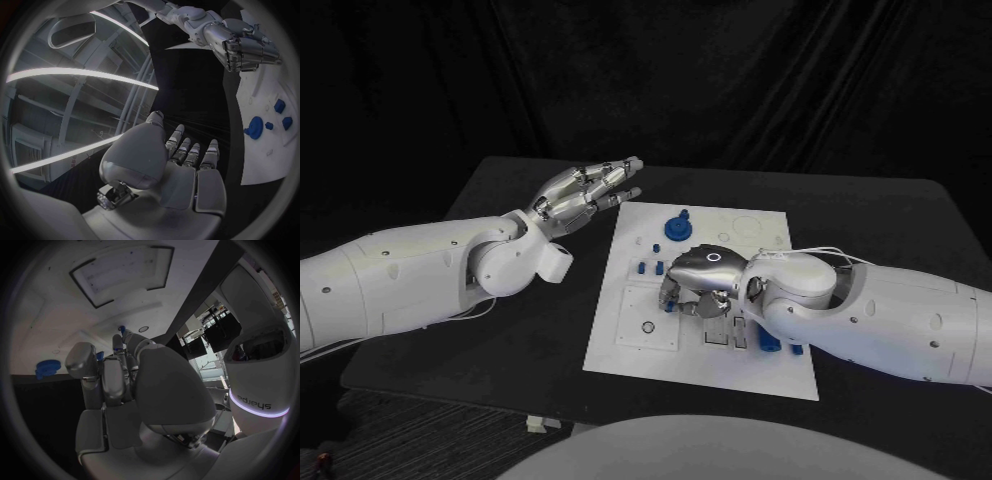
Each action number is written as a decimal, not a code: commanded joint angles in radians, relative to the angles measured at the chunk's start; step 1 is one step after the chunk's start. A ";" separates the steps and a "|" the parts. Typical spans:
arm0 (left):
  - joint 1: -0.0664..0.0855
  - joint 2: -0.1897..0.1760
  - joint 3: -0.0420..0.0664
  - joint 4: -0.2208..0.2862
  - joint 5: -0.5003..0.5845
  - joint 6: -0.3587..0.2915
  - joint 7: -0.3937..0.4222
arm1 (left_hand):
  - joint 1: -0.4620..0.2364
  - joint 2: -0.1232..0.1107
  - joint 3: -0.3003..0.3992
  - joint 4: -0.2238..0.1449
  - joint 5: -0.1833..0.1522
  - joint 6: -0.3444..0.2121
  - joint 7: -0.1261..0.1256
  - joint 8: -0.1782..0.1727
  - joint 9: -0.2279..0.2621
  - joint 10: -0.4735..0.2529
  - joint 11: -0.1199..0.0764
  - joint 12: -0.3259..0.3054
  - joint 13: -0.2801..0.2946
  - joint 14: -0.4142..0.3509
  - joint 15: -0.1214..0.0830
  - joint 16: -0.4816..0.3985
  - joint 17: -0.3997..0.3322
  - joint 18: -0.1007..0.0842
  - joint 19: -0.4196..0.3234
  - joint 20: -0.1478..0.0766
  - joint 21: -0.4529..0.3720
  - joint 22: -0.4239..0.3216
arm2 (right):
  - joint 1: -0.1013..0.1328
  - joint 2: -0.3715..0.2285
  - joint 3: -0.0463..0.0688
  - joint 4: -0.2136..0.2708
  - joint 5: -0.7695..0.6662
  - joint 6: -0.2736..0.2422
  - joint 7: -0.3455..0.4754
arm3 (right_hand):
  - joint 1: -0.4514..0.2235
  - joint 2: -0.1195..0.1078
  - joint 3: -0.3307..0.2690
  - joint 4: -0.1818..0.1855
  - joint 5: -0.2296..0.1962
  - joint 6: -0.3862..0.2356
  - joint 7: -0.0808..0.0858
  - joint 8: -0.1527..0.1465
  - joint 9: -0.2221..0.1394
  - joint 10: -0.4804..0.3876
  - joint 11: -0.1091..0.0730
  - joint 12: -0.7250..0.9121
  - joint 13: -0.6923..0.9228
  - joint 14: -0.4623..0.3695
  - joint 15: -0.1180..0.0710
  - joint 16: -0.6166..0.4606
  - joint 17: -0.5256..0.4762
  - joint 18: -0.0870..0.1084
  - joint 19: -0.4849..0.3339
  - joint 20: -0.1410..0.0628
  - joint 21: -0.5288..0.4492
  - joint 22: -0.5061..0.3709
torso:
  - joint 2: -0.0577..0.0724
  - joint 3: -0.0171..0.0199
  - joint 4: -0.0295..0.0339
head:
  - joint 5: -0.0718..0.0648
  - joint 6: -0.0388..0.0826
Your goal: Assemble the parts on the task board
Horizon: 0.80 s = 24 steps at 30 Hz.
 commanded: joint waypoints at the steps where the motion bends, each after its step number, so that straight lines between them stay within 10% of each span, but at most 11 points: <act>1: -0.002 0.002 0.001 0.000 0.000 0.018 0.005 | 0.000 0.004 -0.003 0.002 0.001 -0.001 0.006 0.004 0.000 0.000 0.004 -0.003 -0.001 0.000 0.006 -0.004 -0.001 0.009 0.002 0.000 -0.003 0.001 | -0.007 0.001 -0.001 -0.006 -0.004 -0.011 -0.011 | -0.006 0.001 0.001 -0.002 -0.001 -0.004 -0.001 -0.003 0.001 0.008 -0.002 0.006 0.001 -0.005 -0.003 -0.002 0.001 0.017 -0.009 -0.001 -0.002 0.127 | 0.000 0.0001 0.0002 | -0.002 0.000; 24: -0.003 0.003 0.001 -0.001 0.000 0.022 -0.001 | 0.000 0.009 -0.001 0.002 0.001 0.005 0.006 0.008 0.001 -0.001 0.005 -0.001 -0.001 0.000 0.011 -0.002 0.000 0.010 0.003 0.006 -0.002 0.003 | -0.014 0.006 -0.001 -0.017 -0.004 -0.053 -0.010 | -0.005 0.002 0.002 -0.007 -0.003 0.005 -0.003 0.000 0.004 0.012 -0.004 0.010 0.004 -0.004 -0.005 0.001 0.005 0.017 -0.008 -0.002 0.001 0.128 | 0.000 0.0002 0.0000 | 0.003 0.000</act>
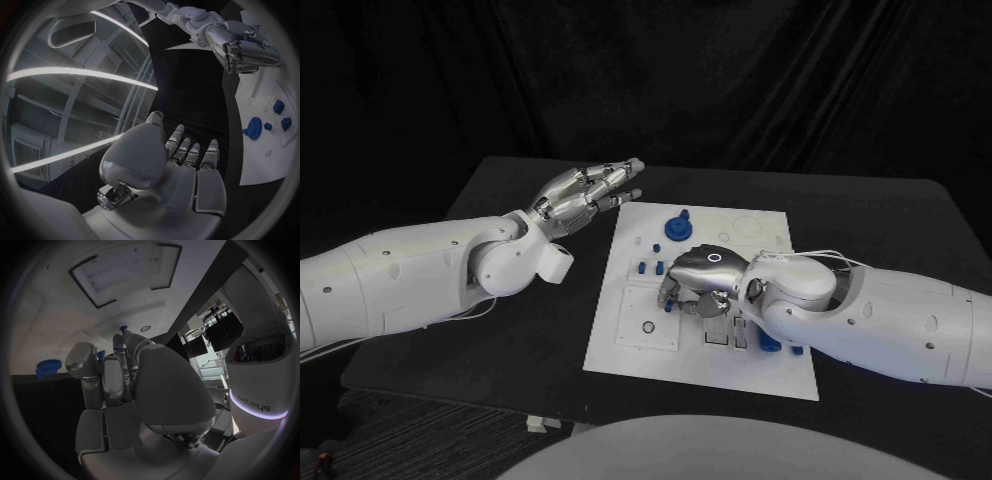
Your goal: Assemble the parts on the task board
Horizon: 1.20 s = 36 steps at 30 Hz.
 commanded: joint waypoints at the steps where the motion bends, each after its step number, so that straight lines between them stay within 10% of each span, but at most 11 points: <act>1: -0.002 0.002 0.001 0.000 0.000 0.018 0.008 | 0.000 0.009 -0.001 0.002 0.001 0.005 0.006 0.005 0.001 -0.001 0.005 -0.001 -0.001 0.002 0.009 -0.001 0.000 0.010 0.003 0.006 -0.002 0.001 | -0.003 0.000 0.000 -0.001 -0.004 -0.013 -0.014 | -0.005 0.002 -0.001 -0.004 0.001 0.007 -0.002 0.001 0.002 0.007 -0.002 0.004 0.002 -0.004 -0.005 0.001 0.002 0.017 -0.008 -0.002 0.001 0.128 | 0.000 0.0001 -0.0001 | 0.001 0.000; 36: -0.005 0.005 0.001 -0.003 0.000 0.033 -0.017 | 0.009 0.018 0.006 -0.001 0.006 0.007 0.010 0.008 0.001 0.000 0.010 0.006 0.000 0.006 0.022 0.011 0.004 0.011 0.005 0.012 -0.001 0.005 | -0.011 0.002 0.000 -0.002 -0.004 0.071 -0.054 | -0.052 -0.021 -0.019 0.009 0.022 -0.101 0.001 -0.053 -0.022 -0.081 0.024 -0.020 -0.002 -0.045 0.018 -0.037 -0.045 0.033 -0.064 0.018 -0.102 0.104 | 0.000 0.0001 0.0000 | 0.007 0.000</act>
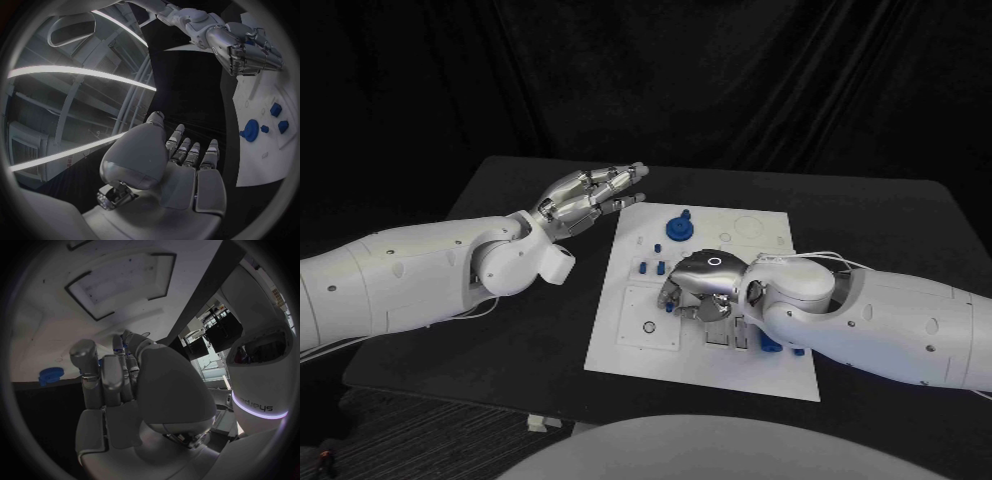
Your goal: Assemble the parts on the task board
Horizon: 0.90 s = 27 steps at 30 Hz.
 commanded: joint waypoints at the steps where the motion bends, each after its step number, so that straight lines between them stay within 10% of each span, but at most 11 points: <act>1: -0.003 0.001 0.001 0.000 0.000 0.019 0.006 | 0.000 0.010 0.006 -0.001 0.006 0.003 0.007 0.004 0.001 0.000 0.010 0.006 0.000 0.001 0.007 0.003 0.001 0.011 0.002 0.008 -0.001 0.001 | -0.005 -0.001 -0.001 -0.002 -0.004 0.019 -0.034 | -0.014 -0.004 -0.007 0.003 0.005 -0.019 -0.003 -0.007 -0.005 -0.015 0.002 -0.001 0.000 -0.009 0.002 -0.007 -0.003 0.017 -0.009 0.001 -0.010 0.104 | 0.000 0.0001 0.0001 | 0.002 0.000; 8: -0.004 0.001 0.001 0.000 0.000 0.020 0.003 | 0.002 0.011 0.007 -0.002 0.006 0.003 0.007 0.004 0.001 0.001 0.011 0.011 0.000 0.001 0.008 0.005 0.002 0.011 0.002 0.008 -0.001 0.001 | -0.005 -0.002 -0.001 -0.003 -0.004 0.023 -0.053 | -0.041 -0.019 -0.021 0.020 0.004 -0.135 -0.076 -0.007 -0.039 -0.067 0.015 0.000 0.000 -0.031 0.015 -0.021 -0.024 0.026 -0.037 0.012 -0.066 0.091 | 0.000 0.0001 0.0001 | 0.002 0.000; 15: -0.005 0.000 0.001 -0.001 0.000 0.022 0.002 | 0.003 0.011 0.007 -0.002 0.006 0.002 0.008 0.004 0.001 0.001 0.012 0.012 0.000 0.002 0.009 0.006 0.002 0.011 0.002 0.008 -0.001 0.001 | -0.004 -0.025 -0.001 0.011 -0.004 -0.048 -0.051 | -0.073 -0.022 -0.078 0.038 -0.007 -0.220 -0.106 -0.004 -0.073 -0.179 0.036 -0.001 -0.003 -0.059 0.031 -0.037 -0.053 0.033 -0.064 0.028 -0.123 0.079 | 0.000 0.0001 0.0002 | 0.004 0.000; 21: -0.005 -0.002 0.001 -0.002 0.000 0.021 0.001 | 0.003 0.011 0.007 -0.002 0.007 0.003 0.008 0.005 0.001 0.001 0.012 0.012 0.000 0.002 0.009 0.007 0.003 0.011 0.002 0.009 -0.001 0.001 | 0.029 -0.061 -0.001 0.042 -0.004 -0.165 -0.024 | -0.090 -0.008 -0.132 0.059 -0.011 -0.190 -0.086 0.017 -0.079 -0.230 0.041 0.022 -0.005 -0.041 0.035 -0.007 -0.028 0.027 -0.036 0.034 -0.078 0.091 | -0.001 0.0002 -0.0004 | 0.009 0.000; 27: -0.005 -0.007 0.001 0.002 0.000 0.019 0.006 | 0.005 0.010 0.008 -0.002 0.007 0.005 0.009 0.006 0.001 0.002 0.013 0.015 0.001 0.003 0.011 0.009 0.003 0.011 0.003 0.009 -0.001 0.003 | 0.117 -0.121 -0.001 0.073 -0.004 -0.171 -0.037 | -0.128 -0.009 -0.190 0.109 -0.016 -0.092 -0.037 0.050 -0.073 -0.265 0.042 0.027 -0.025 -0.018 0.028 0.010 -0.014 0.022 -0.006 0.029 -0.046 0.098 | 0.000 0.0002 0.0000 | 0.006 0.000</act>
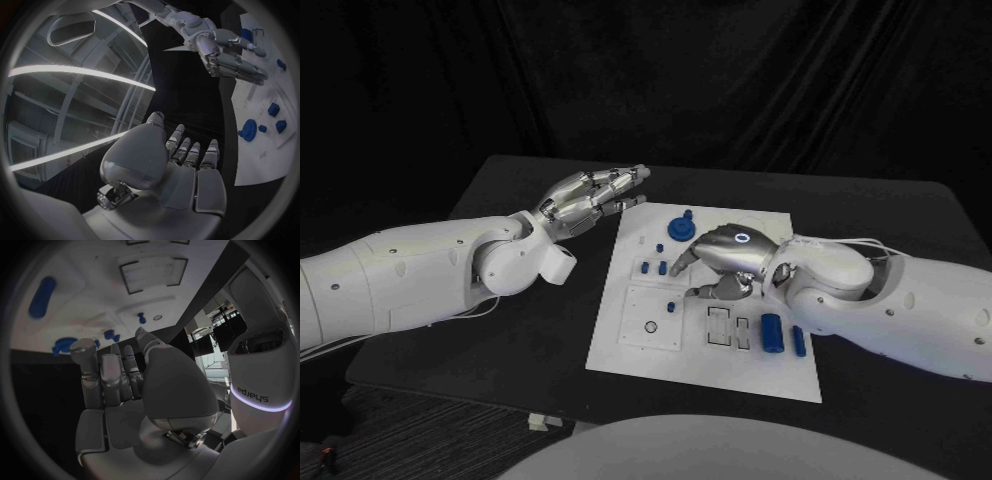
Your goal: Assemble the parts on the task board
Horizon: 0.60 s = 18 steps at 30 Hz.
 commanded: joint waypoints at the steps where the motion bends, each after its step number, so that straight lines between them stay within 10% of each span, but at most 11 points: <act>1: -0.002 -0.003 0.001 0.004 0.000 0.013 0.015 | 0.001 0.006 0.005 0.001 0.007 0.005 0.009 0.006 0.001 0.002 0.006 0.007 0.001 -0.001 0.007 0.005 0.001 0.011 -0.001 0.005 -0.001 0.001 | 0.040 -0.031 0.002 0.014 -0.004 -0.051 -0.022 | -0.020 -0.006 -0.029 0.023 0.003 0.024 0.019 0.005 -0.001 -0.021 0.001 0.003 -0.007 0.009 0.000 0.002 -0.002 0.005 0.011 0.000 0.004 0.098 | 0.000 0.0001 0.0000 | -0.005 0.000; 5: -0.002 -0.002 0.001 0.001 0.000 0.012 0.014 | 0.002 0.006 0.005 0.000 0.007 0.007 0.010 0.007 0.002 0.003 0.006 0.008 0.001 0.000 0.009 0.007 0.002 0.011 -0.001 0.006 0.000 0.001 | 0.087 -0.085 0.002 0.026 -0.004 0.041 -0.026 | -0.028 -0.026 -0.060 0.084 0.020 0.043 0.064 -0.001 -0.009 -0.020 -0.011 -0.003 -0.008 0.061 -0.016 0.052 0.068 -0.010 0.068 -0.015 0.100 0.120 | 0.000 0.0001 -0.0004 | -0.007 0.000; 10: -0.002 0.000 0.001 0.004 0.000 0.000 0.024 | 0.012 0.002 0.008 -0.001 0.012 0.013 0.006 0.011 0.002 0.003 0.000 0.011 0.001 0.012 0.030 0.030 0.008 0.010 0.003 0.010 0.002 0.009 | 0.109 -0.144 0.001 0.026 -0.004 0.116 -0.009 | -0.040 -0.053 -0.091 0.131 -0.018 0.008 0.006 -0.035 -0.035 -0.001 -0.018 -0.021 -0.007 0.104 -0.040 0.089 0.128 -0.020 0.116 -0.037 0.166 0.134 | 0.000 0.0000 0.0000 | -0.009 0.000; 18: -0.003 -0.001 0.001 0.011 0.000 -0.011 0.040 | 0.020 -0.007 0.007 -0.002 0.016 0.016 0.004 0.013 0.002 0.005 -0.001 0.017 0.002 0.011 0.028 0.029 0.007 0.009 0.005 0.008 0.002 0.007 | 0.114 -0.182 0.001 0.009 -0.004 0.163 0.014 | -0.207 -0.103 -0.130 0.136 -0.065 0.037 -0.027 -0.032 -0.041 0.112 -0.031 -0.010 -0.005 0.114 -0.025 0.104 0.154 -0.023 0.126 -0.030 0.170 0.135 | 0.000 0.0006 0.0000 | -0.020 0.000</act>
